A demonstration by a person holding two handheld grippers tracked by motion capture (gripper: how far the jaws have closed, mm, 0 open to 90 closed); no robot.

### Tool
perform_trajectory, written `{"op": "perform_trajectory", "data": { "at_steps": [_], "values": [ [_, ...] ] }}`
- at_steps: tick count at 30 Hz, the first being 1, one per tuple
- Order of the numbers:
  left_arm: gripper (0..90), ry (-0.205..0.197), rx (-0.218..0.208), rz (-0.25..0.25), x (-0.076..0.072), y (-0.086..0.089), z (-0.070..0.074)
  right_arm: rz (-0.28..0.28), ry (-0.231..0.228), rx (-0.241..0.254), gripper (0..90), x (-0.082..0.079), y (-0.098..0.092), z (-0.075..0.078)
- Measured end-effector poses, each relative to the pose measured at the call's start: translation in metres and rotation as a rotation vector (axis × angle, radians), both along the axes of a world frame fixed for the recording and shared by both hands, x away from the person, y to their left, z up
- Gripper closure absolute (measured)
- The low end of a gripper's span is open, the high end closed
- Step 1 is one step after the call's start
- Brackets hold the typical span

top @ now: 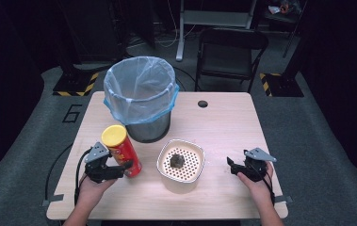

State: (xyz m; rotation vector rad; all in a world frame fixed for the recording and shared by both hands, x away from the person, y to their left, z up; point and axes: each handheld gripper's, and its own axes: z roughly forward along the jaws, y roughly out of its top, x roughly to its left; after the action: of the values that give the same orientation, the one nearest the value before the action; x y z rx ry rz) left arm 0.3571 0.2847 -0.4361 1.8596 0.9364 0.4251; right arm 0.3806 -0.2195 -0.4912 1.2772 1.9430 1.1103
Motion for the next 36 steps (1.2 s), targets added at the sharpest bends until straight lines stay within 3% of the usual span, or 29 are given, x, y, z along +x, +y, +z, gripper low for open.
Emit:
{"op": "perform_trajectory", "data": {
  "at_steps": [5, 12, 17, 20, 25, 29, 36],
  "values": [
    [24.3, -0.010, 0.034, -0.019, -0.002, -0.003, 0.022, 0.011, 0.008, -0.009, 21.7, 0.001, 0.001, -0.002],
    [24.3, -0.045, 0.085, -0.056, -0.001, -0.011, 0.071, 0.021, 0.023, -0.033, 21.9, 0.001, 0.000, -0.006],
    [24.3, -0.046, 0.071, -0.075, 0.005, -0.015, 0.105, 0.012, 0.026, -0.032, 22.0, 0.003, -0.005, -0.008],
    [24.3, -0.055, 0.085, -0.075, 0.008, -0.018, 0.123, -0.002, 0.041, -0.031, 22.1, 0.004, -0.010, -0.010],
    [24.3, -0.050, 0.091, -0.077, 0.014, -0.022, 0.149, -0.008, 0.045, -0.027, 22.3, 0.006, -0.014, -0.012],
    [24.3, -0.048, 0.071, -0.086, 0.020, -0.025, 0.165, -0.006, 0.054, -0.023, 22.3, 0.006, -0.014, -0.013],
    [24.3, -0.055, 0.085, -0.091, 0.033, -0.032, 0.200, -0.008, 0.070, -0.029, 22.3, 0.007, -0.014, -0.016]
  ]
}}
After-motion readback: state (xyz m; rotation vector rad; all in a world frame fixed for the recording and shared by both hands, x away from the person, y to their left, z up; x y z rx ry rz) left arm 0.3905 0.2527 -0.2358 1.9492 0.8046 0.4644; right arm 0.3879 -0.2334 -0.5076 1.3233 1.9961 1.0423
